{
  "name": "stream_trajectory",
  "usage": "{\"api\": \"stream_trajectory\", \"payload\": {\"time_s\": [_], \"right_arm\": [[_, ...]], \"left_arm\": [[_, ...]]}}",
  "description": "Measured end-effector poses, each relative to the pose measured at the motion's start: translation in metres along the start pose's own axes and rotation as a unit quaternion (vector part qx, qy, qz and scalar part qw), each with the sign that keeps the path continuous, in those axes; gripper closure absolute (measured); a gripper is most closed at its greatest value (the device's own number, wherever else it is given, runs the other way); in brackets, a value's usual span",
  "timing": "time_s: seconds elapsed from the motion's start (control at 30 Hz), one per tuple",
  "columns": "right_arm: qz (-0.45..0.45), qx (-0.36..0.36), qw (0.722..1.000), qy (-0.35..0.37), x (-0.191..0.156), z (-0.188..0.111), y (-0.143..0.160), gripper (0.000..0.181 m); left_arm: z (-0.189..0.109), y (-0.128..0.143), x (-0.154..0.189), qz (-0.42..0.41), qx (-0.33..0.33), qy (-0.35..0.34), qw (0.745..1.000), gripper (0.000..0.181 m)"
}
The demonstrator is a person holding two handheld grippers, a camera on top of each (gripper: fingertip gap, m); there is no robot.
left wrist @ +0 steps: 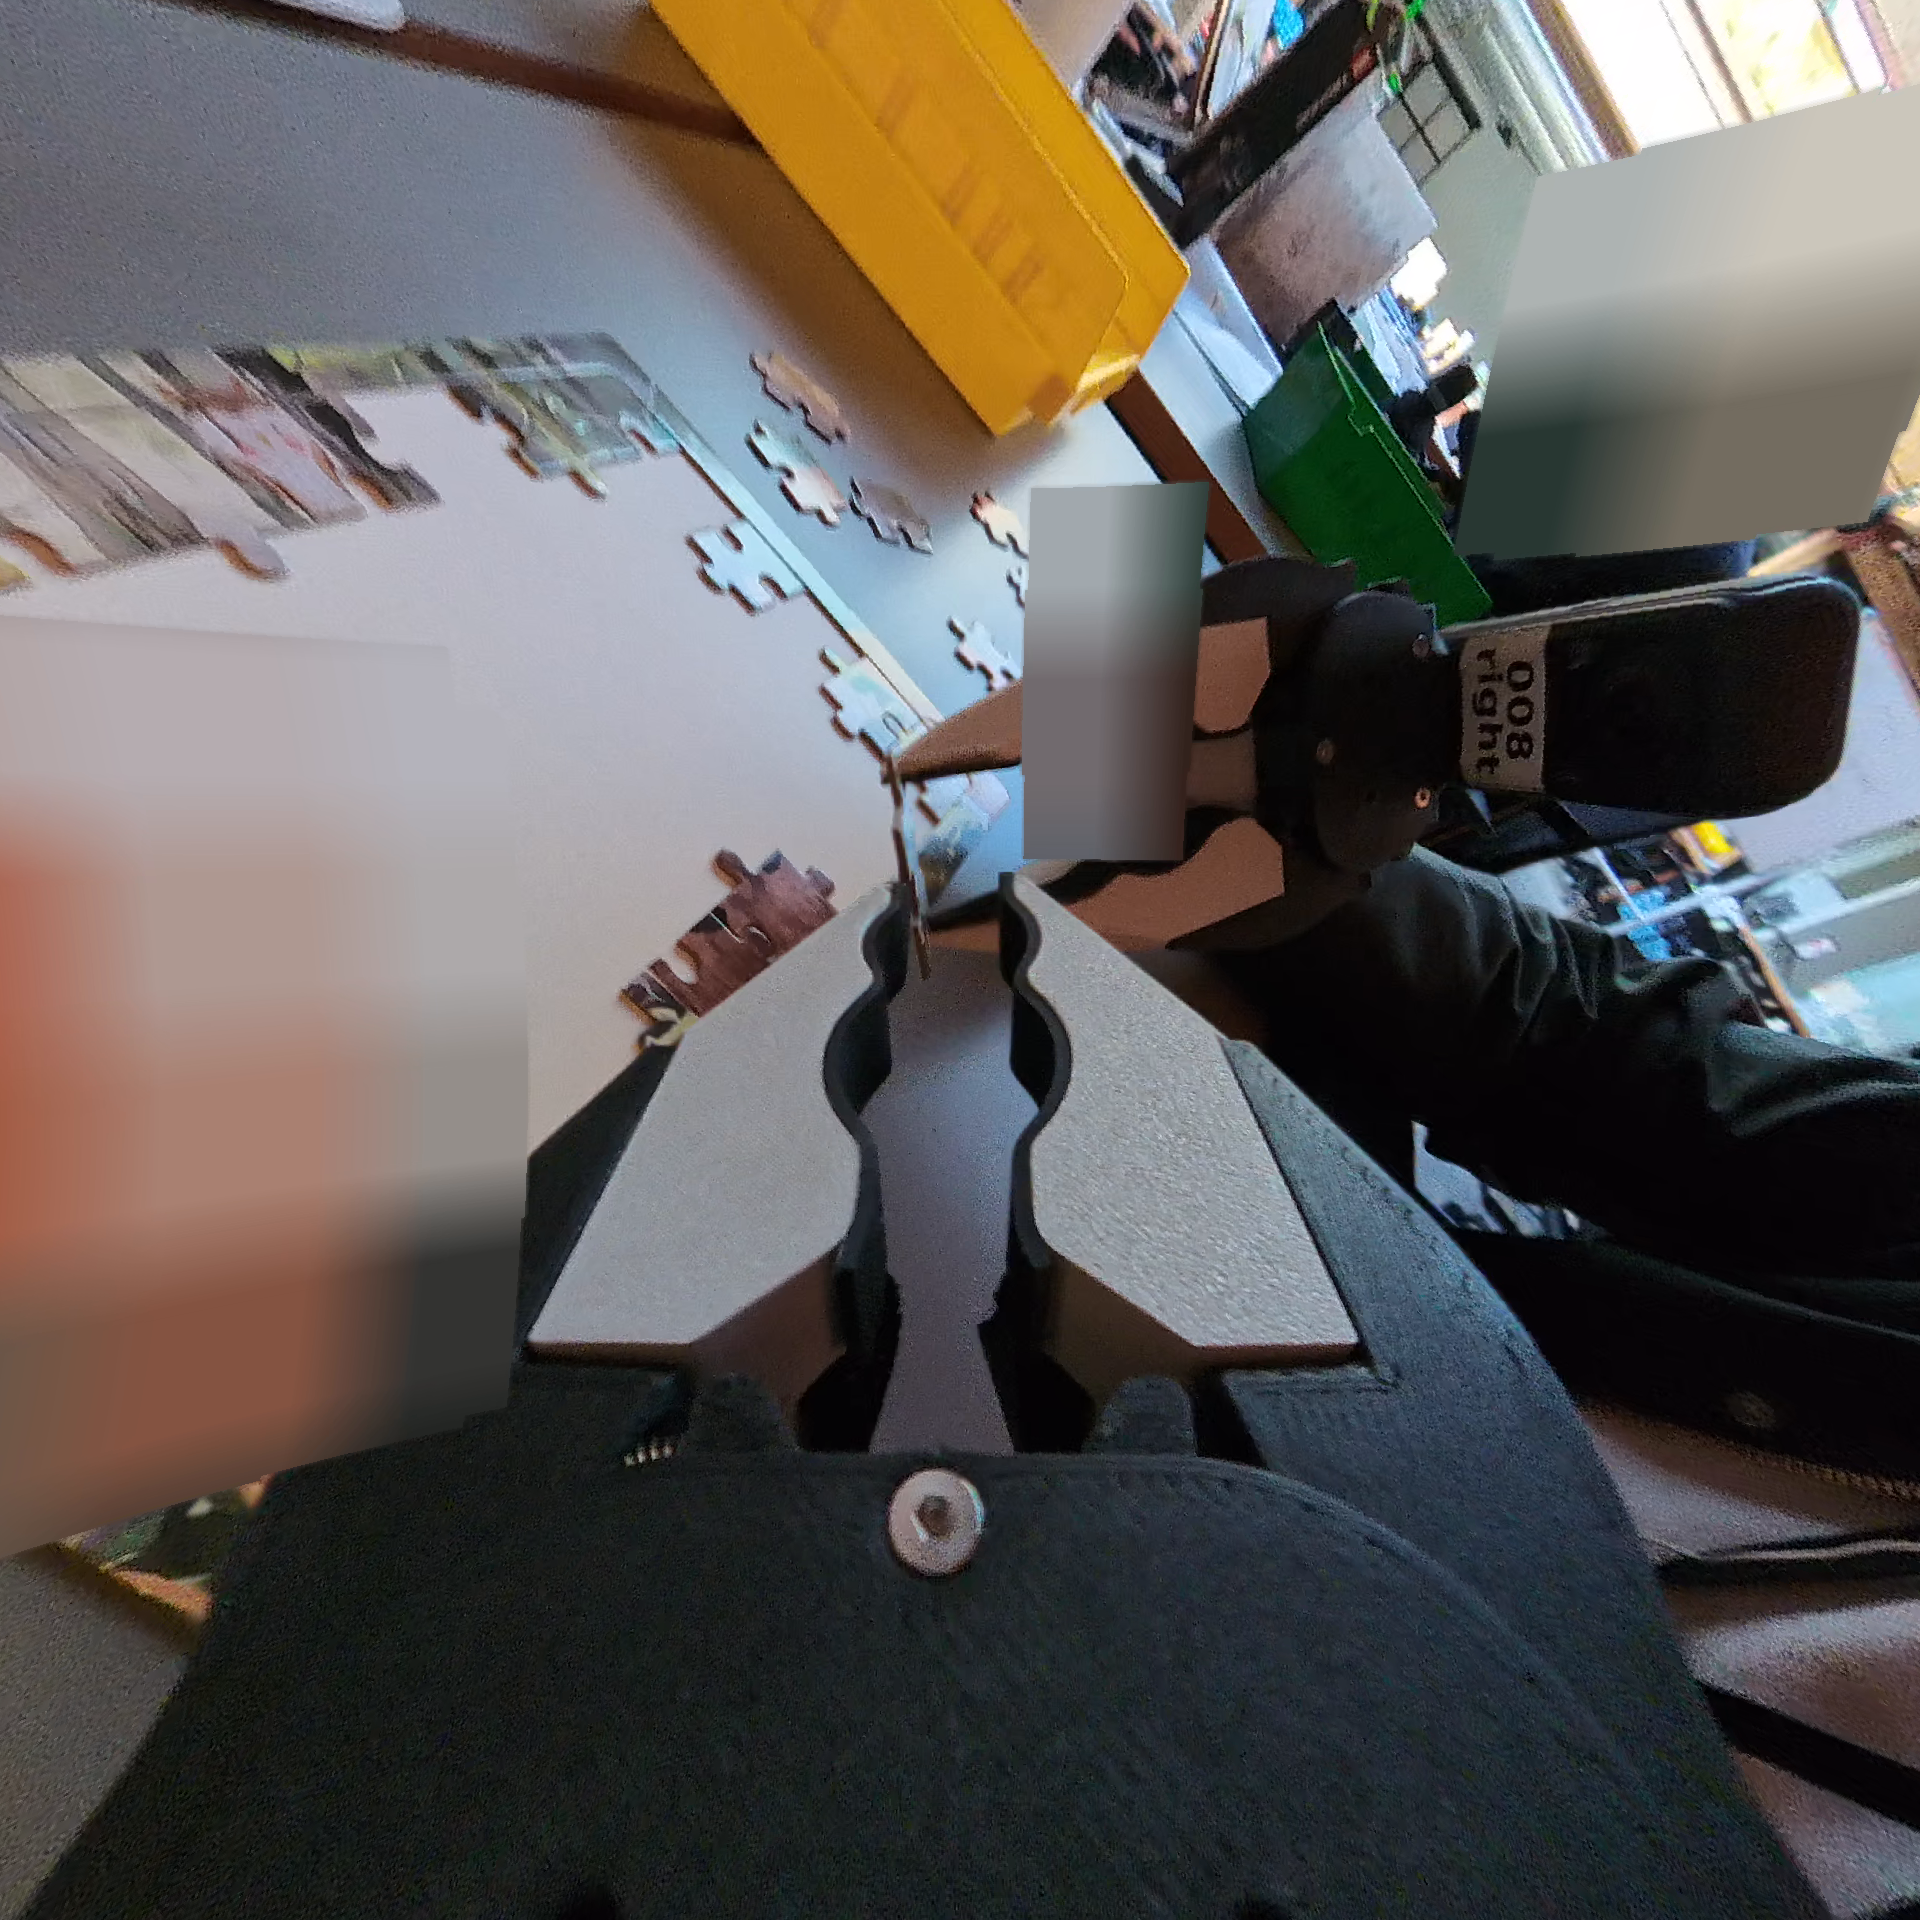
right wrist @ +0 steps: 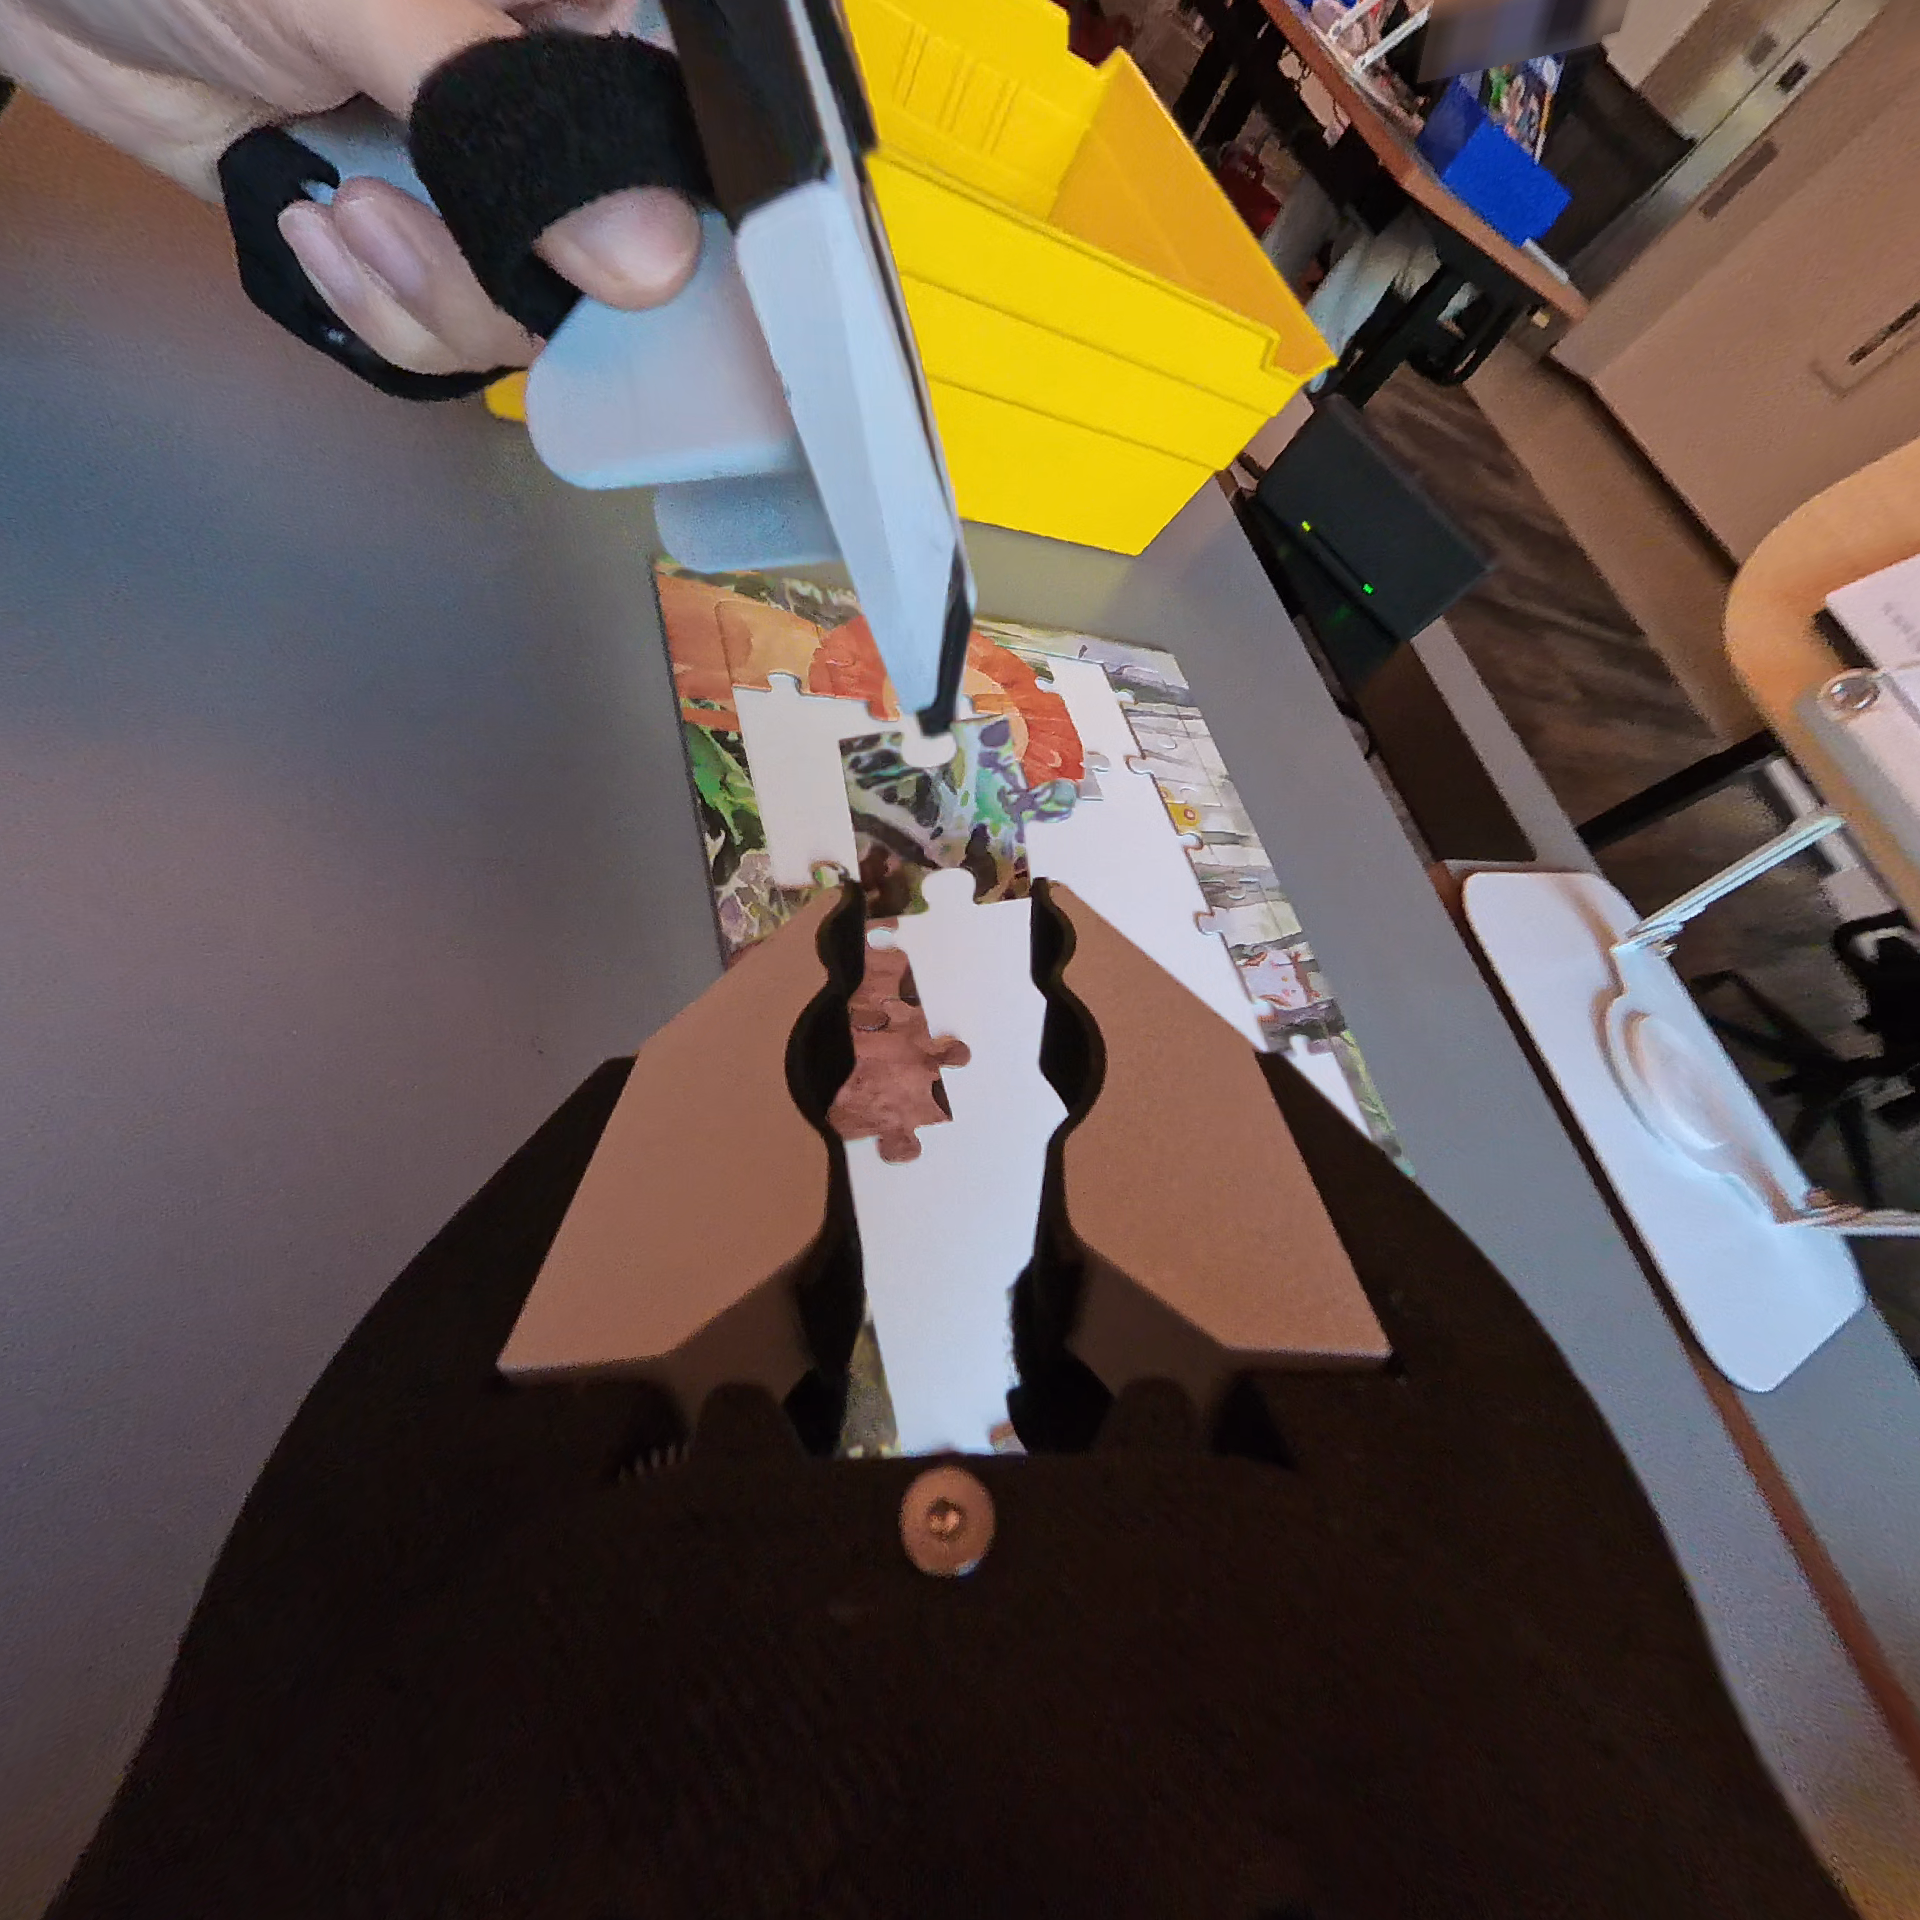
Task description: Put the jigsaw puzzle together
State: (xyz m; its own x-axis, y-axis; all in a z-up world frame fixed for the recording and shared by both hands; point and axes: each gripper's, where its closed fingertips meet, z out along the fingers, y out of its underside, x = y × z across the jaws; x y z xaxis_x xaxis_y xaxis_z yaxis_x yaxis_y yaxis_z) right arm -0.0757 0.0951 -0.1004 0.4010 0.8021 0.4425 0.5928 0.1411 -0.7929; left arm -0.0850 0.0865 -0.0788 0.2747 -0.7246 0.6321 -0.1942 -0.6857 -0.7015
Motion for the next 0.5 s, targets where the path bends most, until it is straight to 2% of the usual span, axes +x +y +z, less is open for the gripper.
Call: {"api": "stream_trajectory", "payload": {"time_s": [0.13,0.27,0.33,0.5], "right_arm": [[0.061,-0.017,0.998,-0.03,-0.004,0.011,-0.002,0.15],[0.095,-0.069,0.99,-0.082,-0.021,0.03,0.002,0.149],[0.103,-0.099,0.985,-0.101,-0.027,0.041,0.009,0.149],[0.121,-0.156,0.971,-0.137,-0.034,0.053,0.027,0.15]], "left_arm": [[-0.016,-0.02,-0.013,0.056,0.048,-0.085,0.994,0.16],[-0.026,-0.038,-0.004,0.072,0.113,-0.089,0.987,0.159],[-0.026,-0.037,-0.003,0.068,0.11,-0.087,0.988,0.159],[-0.018,-0.014,-0.03,0.01,0.044,-0.122,0.991,0.16]]}}
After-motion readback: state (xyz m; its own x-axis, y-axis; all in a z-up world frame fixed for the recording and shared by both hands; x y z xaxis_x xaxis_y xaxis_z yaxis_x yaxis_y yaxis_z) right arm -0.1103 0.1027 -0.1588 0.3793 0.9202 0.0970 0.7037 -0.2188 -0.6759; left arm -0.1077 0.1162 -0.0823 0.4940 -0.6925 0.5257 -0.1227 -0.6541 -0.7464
